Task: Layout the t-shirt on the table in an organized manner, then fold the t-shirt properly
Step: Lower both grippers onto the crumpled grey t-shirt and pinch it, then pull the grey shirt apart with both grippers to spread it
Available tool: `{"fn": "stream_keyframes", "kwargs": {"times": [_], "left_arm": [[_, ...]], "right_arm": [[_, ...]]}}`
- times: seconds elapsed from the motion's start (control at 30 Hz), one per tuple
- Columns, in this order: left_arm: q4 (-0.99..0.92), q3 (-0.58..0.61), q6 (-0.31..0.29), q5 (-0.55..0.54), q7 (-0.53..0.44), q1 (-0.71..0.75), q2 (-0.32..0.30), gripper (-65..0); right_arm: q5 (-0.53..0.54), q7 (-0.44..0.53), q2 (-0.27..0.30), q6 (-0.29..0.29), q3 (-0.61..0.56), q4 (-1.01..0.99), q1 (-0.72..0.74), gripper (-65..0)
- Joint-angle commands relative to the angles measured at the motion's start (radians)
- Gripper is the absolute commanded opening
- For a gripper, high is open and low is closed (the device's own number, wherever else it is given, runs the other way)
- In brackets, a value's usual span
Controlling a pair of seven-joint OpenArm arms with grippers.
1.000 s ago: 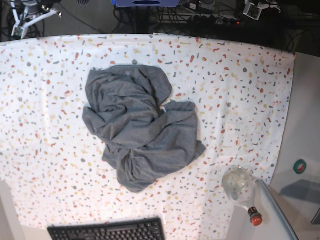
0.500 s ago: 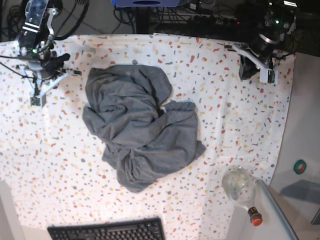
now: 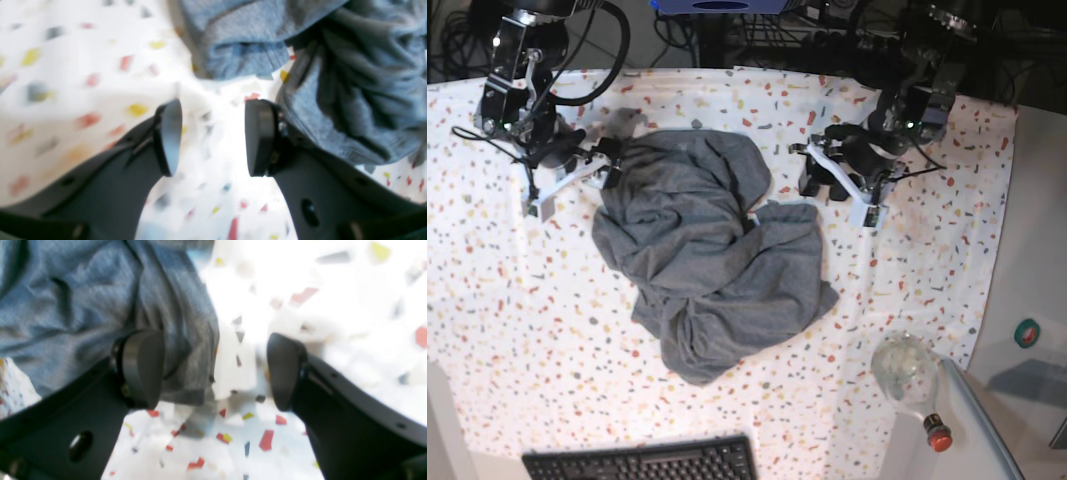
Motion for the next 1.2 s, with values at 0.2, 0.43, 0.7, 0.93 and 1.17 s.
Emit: {"fn": "stream_keyframes", "kwargs": {"times": [0.2,0.43,0.7,0.93,1.17], "left_arm": [[-0.126,0.113,-0.007,-0.01,-0.021,-0.106,0.057,-43.3],[0.069,-0.154,-0.005,-0.014,0.008,0.043,-0.002,-52.0],[0.119,-0.65,-0.013,-0.01,0.044,0.253,-0.042,-52.0],[0.129,-0.78,-0.013,-0.014,0.044,0.313,-0.04,-51.5],[0.129,-0.774,-0.013,-0.015,0.044,0.324,-0.034,-51.8]], "right_arm": [[0.011,-0.003,0.01,0.003,-0.09,-0.034,0.008,-33.0],[0.011,-0.003,0.049,-0.002,-0.028,0.023,-0.002,-65.0],[0.008,-0.006,0.192,-0.023,-0.01,0.113,0.097,-65.0],[0.008,-0.038,0.323,-0.128,-0.013,-0.18,0.348,-65.0],[0.017,-0.108,0.326,-0.128,0.001,0.056,0.258,-39.3]]}}
